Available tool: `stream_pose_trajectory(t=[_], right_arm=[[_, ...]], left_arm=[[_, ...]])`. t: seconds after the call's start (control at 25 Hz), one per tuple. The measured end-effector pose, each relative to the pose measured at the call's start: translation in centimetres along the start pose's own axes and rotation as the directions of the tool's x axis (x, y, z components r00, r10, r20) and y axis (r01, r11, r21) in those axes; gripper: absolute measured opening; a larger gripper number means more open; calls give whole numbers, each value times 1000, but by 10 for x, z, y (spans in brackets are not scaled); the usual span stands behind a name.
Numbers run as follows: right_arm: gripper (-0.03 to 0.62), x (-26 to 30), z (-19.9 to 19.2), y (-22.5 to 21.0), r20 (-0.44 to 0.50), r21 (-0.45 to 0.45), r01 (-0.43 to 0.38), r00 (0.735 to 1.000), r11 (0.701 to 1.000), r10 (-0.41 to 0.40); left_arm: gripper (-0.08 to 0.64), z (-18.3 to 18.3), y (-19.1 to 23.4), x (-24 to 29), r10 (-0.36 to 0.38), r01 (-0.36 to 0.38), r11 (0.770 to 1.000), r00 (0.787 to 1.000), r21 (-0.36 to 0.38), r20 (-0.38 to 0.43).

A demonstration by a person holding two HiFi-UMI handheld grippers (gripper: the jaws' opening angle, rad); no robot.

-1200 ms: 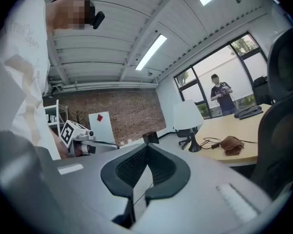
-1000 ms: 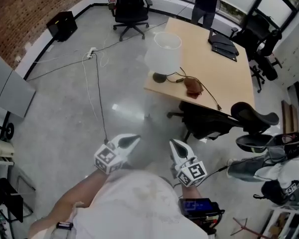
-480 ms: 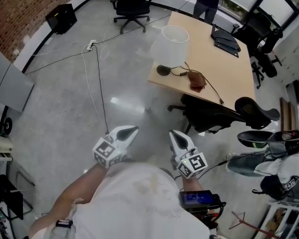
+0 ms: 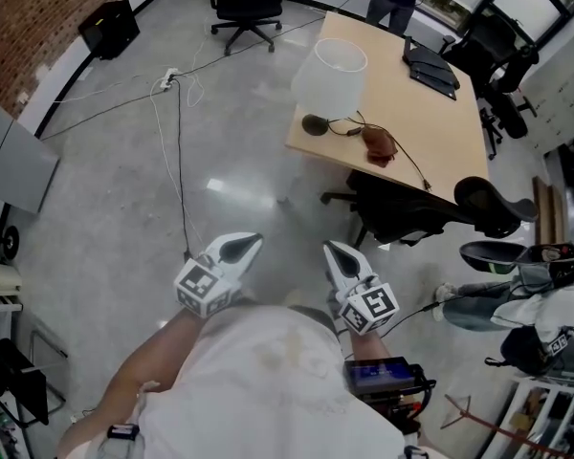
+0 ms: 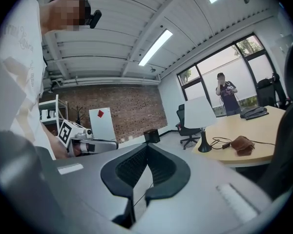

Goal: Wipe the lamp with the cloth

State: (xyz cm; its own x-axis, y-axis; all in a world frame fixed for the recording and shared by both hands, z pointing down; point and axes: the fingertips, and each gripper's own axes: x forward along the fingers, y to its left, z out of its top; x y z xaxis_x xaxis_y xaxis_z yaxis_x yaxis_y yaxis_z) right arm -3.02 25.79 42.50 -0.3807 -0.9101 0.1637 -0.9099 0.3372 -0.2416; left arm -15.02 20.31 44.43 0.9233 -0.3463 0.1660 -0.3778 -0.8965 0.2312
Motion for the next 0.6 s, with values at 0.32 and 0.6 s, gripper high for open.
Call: stream_pose_trajectory(t=[0.32, 0.6], right_arm=[[12, 13, -6, 21, -31, 11, -35, 999, 999, 35], [13, 20, -8, 13, -56, 11, -24, 998, 1000, 24]], left_arm=[[0, -8, 18, -26, 38, -37, 998, 999, -58, 5], [2, -10, 23, -20, 30, -31, 998, 1000, -57, -6]])
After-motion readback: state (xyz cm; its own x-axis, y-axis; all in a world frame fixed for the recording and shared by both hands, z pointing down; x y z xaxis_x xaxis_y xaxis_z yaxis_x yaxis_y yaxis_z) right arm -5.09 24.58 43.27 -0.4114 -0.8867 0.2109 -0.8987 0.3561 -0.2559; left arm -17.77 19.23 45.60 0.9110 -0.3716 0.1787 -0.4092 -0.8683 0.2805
